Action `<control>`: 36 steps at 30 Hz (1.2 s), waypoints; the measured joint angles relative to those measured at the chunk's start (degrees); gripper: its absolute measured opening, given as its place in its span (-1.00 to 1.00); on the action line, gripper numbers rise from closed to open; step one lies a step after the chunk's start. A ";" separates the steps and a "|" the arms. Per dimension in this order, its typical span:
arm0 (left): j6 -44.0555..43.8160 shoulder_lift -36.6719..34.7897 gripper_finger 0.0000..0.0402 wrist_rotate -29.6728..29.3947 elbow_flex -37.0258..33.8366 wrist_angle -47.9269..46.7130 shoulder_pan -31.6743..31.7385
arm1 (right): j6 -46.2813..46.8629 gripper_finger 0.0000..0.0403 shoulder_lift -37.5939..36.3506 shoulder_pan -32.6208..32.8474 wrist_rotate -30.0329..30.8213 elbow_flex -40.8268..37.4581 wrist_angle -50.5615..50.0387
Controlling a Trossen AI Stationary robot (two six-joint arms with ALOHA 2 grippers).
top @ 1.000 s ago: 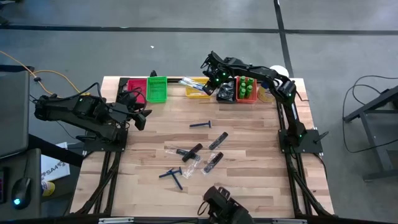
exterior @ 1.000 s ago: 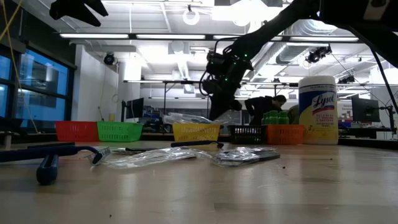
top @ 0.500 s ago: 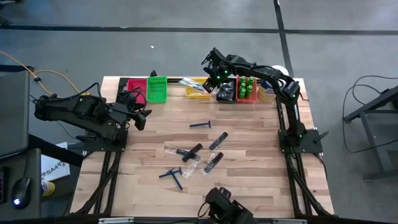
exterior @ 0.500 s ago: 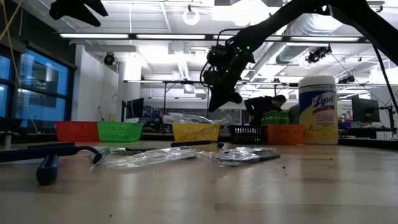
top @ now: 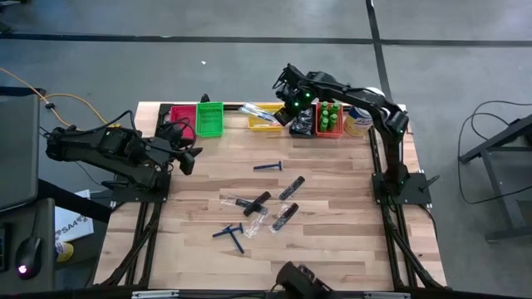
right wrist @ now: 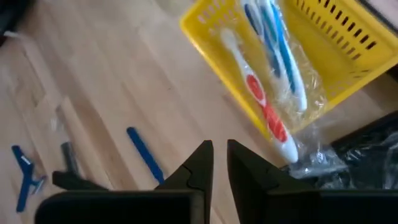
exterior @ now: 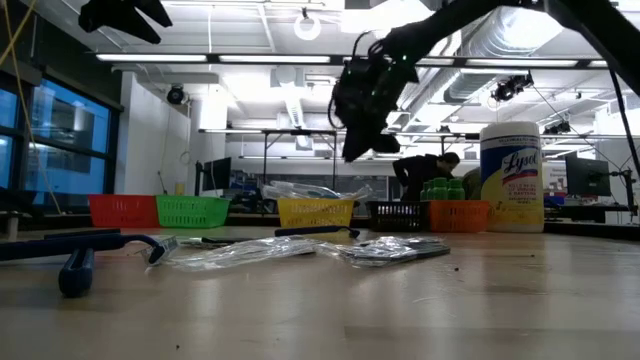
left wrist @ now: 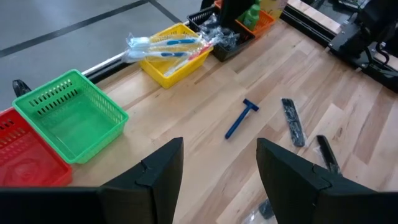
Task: Pick & Place Travel size toiletries
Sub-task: Put the blue razor into the red bin
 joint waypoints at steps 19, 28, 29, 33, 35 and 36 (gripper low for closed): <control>0.02 -0.84 -0.03 1.67 -0.02 -5.98 -0.02 | -13.31 -0.61 -7.33 19.97 7.68 0.00 -22.17; 0.13 -3.14 -0.03 3.37 -0.02 -8.94 0.00 | -20.43 -0.11 -7.33 32.85 17.66 -0.02 -19.66; 0.15 -3.40 -0.03 3.59 -0.02 -8.93 -0.02 | -19.40 -0.07 -7.33 33.67 17.92 -0.02 -18.82; 0.20 -4.80 -0.03 3.85 -0.02 -8.92 -0.02 | -11.64 0.00 -6.48 35.57 18.08 -0.06 -16.63; 0.20 -5.29 -0.03 3.85 -0.02 -8.86 -0.02 | -9.40 0.01 -6.35 35.79 16.67 -1.72 -15.70; 0.20 -5.46 -0.03 3.83 -0.02 -8.83 -0.02 | -8.51 0.01 -6.35 35.79 15.61 -2.95 -14.89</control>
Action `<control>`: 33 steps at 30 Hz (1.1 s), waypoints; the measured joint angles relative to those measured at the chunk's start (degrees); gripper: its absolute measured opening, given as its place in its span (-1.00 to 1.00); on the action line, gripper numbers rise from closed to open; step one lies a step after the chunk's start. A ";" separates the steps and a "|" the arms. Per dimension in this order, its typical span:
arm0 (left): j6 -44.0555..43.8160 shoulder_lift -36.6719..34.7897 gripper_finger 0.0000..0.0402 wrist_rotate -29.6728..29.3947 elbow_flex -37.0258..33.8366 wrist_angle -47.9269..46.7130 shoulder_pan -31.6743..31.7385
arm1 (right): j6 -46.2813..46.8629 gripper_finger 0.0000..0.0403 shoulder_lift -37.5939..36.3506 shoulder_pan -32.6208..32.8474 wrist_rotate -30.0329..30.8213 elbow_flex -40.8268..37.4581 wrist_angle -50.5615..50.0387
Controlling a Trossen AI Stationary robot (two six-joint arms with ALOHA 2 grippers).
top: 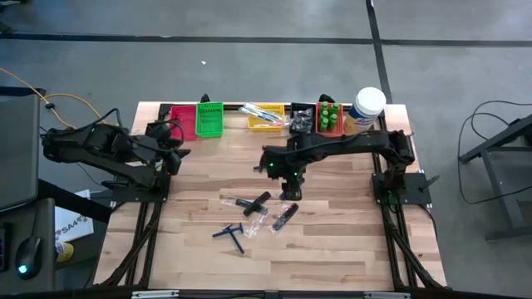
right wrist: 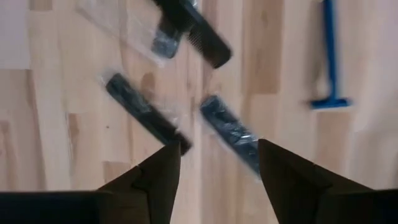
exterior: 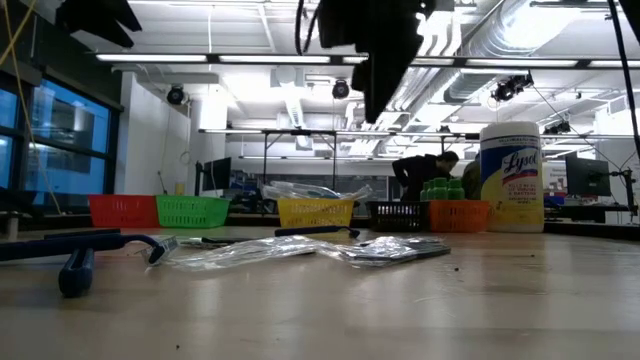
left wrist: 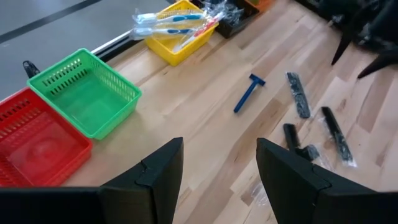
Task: Pick & Place Travel size toiletries
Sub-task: Put the blue razor into the red bin
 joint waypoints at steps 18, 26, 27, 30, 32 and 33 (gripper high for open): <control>-0.16 -1.23 -0.03 0.29 0.00 -1.53 0.00 | -7.79 -0.06 0.92 -7.58 5.04 -10.36 24.45; -1.66 -1.23 -0.03 0.34 0.00 -1.47 0.00 | -16.16 -0.06 2.83 -11.56 3.94 -15.44 29.00; -1.66 -1.21 -0.03 0.35 0.00 -1.47 0.00 | -17.11 -0.06 3.27 -11.94 3.96 -16.28 29.28; -1.66 -1.19 -0.03 0.33 0.00 -1.44 0.00 | -18.98 -0.06 4.11 -12.86 4.22 -17.45 31.53; -1.66 -1.21 -0.03 0.33 0.00 -1.44 0.01 | -19.61 -0.06 4.75 -13.07 4.08 -17.52 32.22; -1.66 -1.21 -0.03 0.33 0.00 -1.44 0.01 | -19.83 -0.06 5.07 -13.18 3.67 -17.43 32.67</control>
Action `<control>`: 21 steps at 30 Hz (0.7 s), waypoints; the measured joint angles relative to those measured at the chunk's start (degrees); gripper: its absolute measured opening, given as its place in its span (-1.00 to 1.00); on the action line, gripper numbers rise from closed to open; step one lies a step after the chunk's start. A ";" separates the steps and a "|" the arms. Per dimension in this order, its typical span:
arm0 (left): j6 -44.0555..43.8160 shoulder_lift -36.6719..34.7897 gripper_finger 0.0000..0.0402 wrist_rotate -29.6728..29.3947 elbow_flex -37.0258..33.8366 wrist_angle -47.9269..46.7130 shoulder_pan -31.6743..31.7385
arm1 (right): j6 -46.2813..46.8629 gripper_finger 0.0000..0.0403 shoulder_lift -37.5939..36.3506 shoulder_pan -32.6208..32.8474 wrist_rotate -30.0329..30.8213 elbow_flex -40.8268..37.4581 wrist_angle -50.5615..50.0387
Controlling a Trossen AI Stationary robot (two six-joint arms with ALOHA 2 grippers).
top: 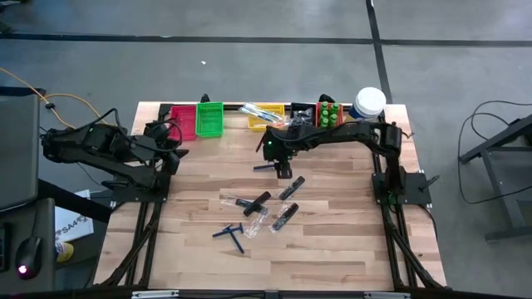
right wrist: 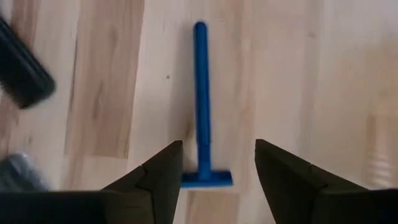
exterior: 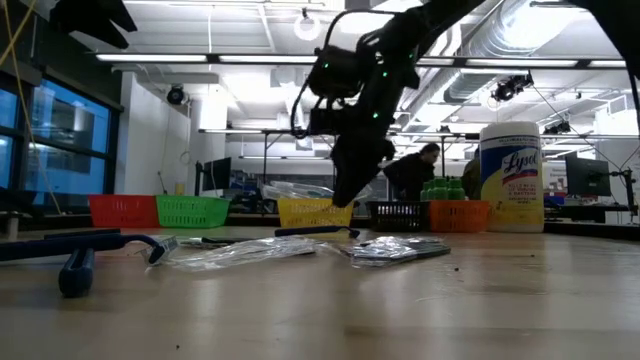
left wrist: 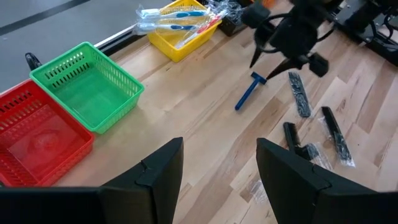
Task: Pick & Place Travel size toiletries
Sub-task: Put the blue razor into the red bin
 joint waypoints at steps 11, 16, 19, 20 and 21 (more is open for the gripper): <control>-1.92 0.00 -0.03 -0.02 0.00 0.55 0.00 | -3.72 -0.06 4.39 0.05 -1.71 -0.08 1.16; -2.71 0.02 -0.03 -0.04 0.00 0.52 0.00 | -3.59 -0.13 5.65 -0.65 -2.77 0.07 0.80; -3.04 0.02 -0.03 -0.04 0.00 0.49 0.00 | -2.67 -0.25 6.43 -0.63 -3.18 0.16 0.14; -3.06 0.02 -0.03 -0.04 0.00 0.43 -0.01 | -2.18 -0.31 6.45 -0.65 -3.26 0.22 0.09; -3.06 0.01 -0.03 -0.04 0.00 0.42 0.00 | -1.89 -0.37 6.47 -0.65 -3.31 0.22 0.07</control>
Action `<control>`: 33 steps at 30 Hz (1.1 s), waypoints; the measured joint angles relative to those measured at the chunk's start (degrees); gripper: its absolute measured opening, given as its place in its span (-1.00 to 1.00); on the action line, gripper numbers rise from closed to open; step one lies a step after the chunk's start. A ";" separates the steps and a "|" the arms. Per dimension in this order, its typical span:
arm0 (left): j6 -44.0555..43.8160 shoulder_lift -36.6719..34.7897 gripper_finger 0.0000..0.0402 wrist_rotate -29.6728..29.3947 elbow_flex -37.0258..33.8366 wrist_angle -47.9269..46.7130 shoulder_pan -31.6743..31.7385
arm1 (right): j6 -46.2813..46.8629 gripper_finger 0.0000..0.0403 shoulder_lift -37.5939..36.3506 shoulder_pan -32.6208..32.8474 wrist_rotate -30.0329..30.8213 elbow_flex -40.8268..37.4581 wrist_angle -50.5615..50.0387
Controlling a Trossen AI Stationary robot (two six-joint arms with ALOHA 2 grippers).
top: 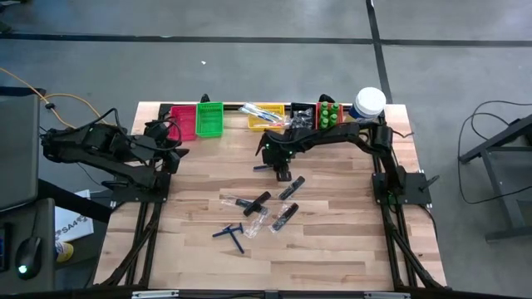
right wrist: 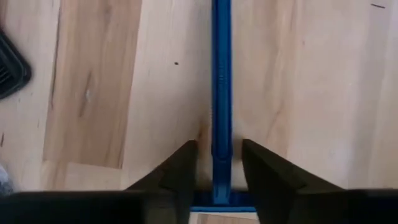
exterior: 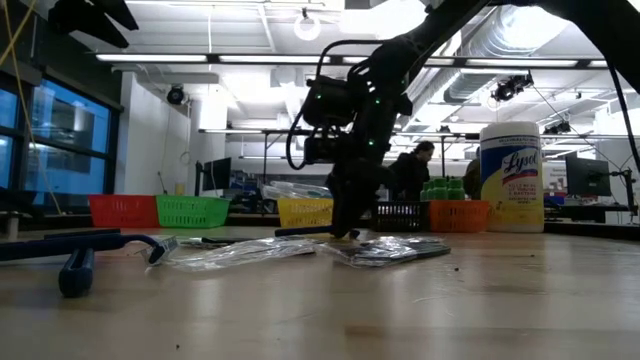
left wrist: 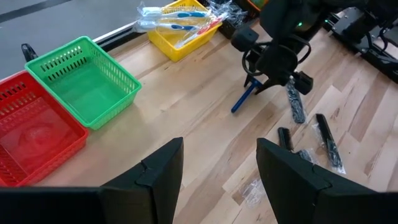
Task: Pick & Place Travel size toiletries
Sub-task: Put the blue razor into the red bin
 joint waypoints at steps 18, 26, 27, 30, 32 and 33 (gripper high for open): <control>-1.04 1.48 -0.03 2.03 0.00 0.84 0.01 | 9.05 -0.87 -2.64 0.20 -2.54 -0.58 -3.75; 10.09 10.26 -0.03 -2.05 0.08 7.09 0.01 | 13.59 -0.87 -11.09 0.58 -4.11 -0.47 -4.79; 10.56 11.38 -0.03 -2.04 0.04 7.17 0.01 | 14.64 -0.87 -12.45 0.57 -4.54 -0.47 -5.19; 12.15 13.79 -0.03 -3.39 0.07 7.89 0.02 | 17.35 -0.87 -16.36 0.56 -5.81 -0.01 -4.91; 15.77 15.10 -0.03 -3.45 0.04 9.04 0.05 | 18.12 -0.87 -18.86 0.81 -6.49 -0.01 -4.74; 18.20 15.46 -0.03 -3.40 0.08 10.63 0.09 | 18.28 -0.87 -20.15 1.05 -6.67 -0.01 -3.53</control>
